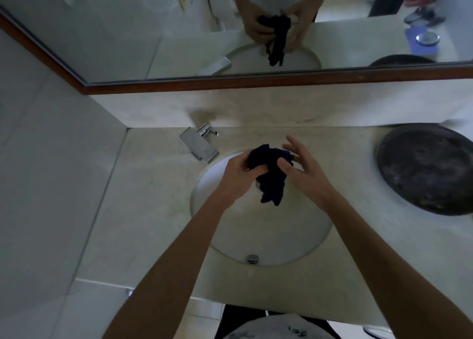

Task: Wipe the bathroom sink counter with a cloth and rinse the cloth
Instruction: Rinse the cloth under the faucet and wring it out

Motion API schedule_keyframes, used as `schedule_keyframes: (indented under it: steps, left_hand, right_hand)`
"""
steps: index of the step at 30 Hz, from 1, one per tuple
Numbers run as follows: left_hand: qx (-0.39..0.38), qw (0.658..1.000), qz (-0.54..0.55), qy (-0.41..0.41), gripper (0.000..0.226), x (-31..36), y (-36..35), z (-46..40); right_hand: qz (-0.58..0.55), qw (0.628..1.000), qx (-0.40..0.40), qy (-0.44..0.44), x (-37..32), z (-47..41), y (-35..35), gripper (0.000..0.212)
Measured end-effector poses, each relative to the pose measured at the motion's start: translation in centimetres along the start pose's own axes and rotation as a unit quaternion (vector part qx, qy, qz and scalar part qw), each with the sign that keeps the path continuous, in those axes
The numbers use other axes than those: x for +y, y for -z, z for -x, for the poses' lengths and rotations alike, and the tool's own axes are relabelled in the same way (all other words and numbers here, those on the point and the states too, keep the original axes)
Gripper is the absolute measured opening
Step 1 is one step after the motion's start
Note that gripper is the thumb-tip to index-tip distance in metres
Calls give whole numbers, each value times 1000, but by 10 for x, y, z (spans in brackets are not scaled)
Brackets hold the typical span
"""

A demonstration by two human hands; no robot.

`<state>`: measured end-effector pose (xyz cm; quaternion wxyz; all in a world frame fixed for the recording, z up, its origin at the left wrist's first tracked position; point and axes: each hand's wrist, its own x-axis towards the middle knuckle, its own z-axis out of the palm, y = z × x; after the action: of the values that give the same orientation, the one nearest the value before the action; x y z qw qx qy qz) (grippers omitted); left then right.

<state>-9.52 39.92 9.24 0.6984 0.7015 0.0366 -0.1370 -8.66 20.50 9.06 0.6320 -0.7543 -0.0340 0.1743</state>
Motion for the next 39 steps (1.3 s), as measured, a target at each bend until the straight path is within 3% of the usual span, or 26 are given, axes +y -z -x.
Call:
schedule_keyframes:
  steps: [3, 5, 8, 11, 15, 21, 25, 29, 39]
  left_hand:
    - [6, 999, -50, 10, 16, 18, -2, 11]
    - [-4, 1000, -6, 23, 20, 23, -3, 13]
    - [-7, 993, 100, 63, 29, 28, -5, 12]
    - [-14, 984, 160, 74, 28, 34, -12, 14]
    - [37, 996, 60, 52, 44, 39, -17, 14]
    - [21, 997, -69, -4, 21, 58, -9, 11]
    - [52, 978, -201, 6, 36, 63, -4, 7]
    - [61, 978, -197, 9, 31, 61, 4, 6]
    - [-22, 973, -229, -18, 19, 83, 13, 7]
  right_hand:
    - [56, 996, -44, 51, -13, -2, 5, 41]
    - [71, 994, -37, 69, -21, 0, 6, 28]
    - [100, 992, 3, 75, -32, 0, 7, 26]
    - [217, 961, 68, 158, -37, -1, 1, 26]
    - [226, 938, 127, 228, -49, 3, 1, 15]
    - [203, 942, 110, 244, -59, 7, 13, 11]
    - [178, 947, 130, 235, -61, 10, 21, 10]
    - [168, 954, 133, 209, -62, 10, 30, 13]
    - [147, 967, 121, 169, -57, 7, 50, 23]
